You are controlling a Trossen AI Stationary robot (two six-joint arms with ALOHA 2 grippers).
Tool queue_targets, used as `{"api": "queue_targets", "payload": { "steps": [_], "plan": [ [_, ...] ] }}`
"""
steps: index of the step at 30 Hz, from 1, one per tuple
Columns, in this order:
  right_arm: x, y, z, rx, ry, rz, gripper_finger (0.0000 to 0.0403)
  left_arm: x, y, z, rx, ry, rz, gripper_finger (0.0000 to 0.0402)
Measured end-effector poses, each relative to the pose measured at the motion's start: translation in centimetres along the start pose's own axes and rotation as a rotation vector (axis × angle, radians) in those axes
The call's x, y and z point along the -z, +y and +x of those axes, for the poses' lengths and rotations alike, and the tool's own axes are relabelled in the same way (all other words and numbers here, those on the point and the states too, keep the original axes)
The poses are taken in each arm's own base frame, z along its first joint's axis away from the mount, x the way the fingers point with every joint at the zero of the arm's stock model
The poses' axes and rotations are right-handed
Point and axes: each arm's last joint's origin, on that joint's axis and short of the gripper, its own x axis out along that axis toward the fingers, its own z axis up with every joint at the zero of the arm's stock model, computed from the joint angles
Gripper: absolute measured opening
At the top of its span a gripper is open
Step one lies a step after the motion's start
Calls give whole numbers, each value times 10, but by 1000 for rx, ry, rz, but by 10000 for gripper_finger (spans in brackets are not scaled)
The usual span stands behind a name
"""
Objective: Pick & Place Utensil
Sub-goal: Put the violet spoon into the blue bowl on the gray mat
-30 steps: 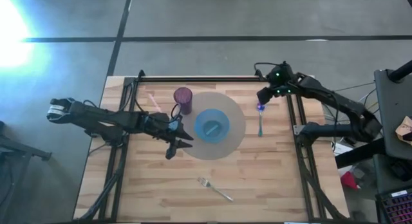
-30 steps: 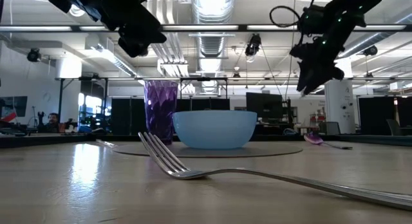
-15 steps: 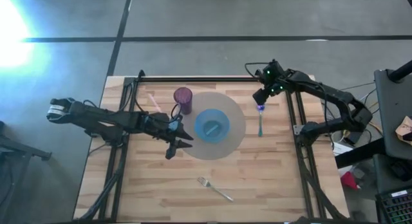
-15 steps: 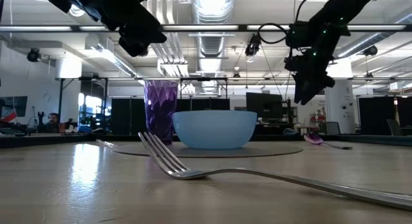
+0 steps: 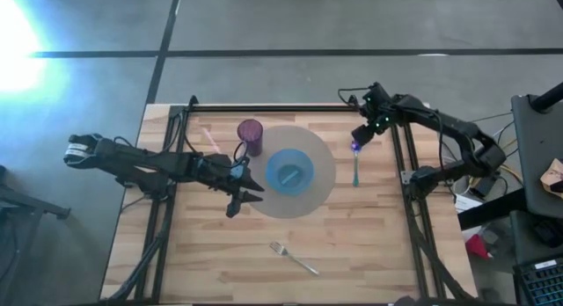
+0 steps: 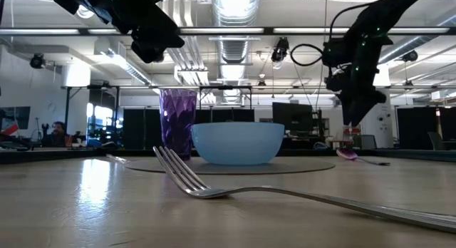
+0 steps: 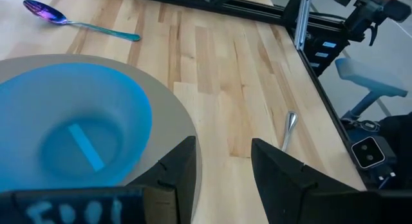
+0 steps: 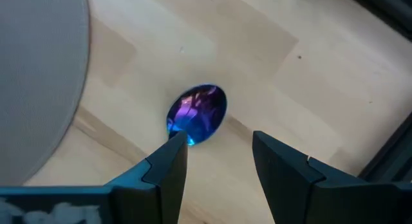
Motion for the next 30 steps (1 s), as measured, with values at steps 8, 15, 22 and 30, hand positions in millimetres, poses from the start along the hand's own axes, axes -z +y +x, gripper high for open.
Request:
{"api": "queue_targets", "payload": {
  "steps": [8, 15, 22, 30],
  "plan": [
    [15, -2, 19, -6, -43, 53, 173, 0, 0, 0, 0, 0, 0, 140],
    [21, -3, 33, -15, -97, 98, 173, 0, 0, 0, 1, 0, 7, 140],
    [22, -4, 41, -22, -151, 102, 173, 0, 0, 0, 1, 1, 8, 140],
    [30, -8, 51, -19, -170, 113, 173, 0, 0, 0, 1, 1, 13, 140]
  ]
}}
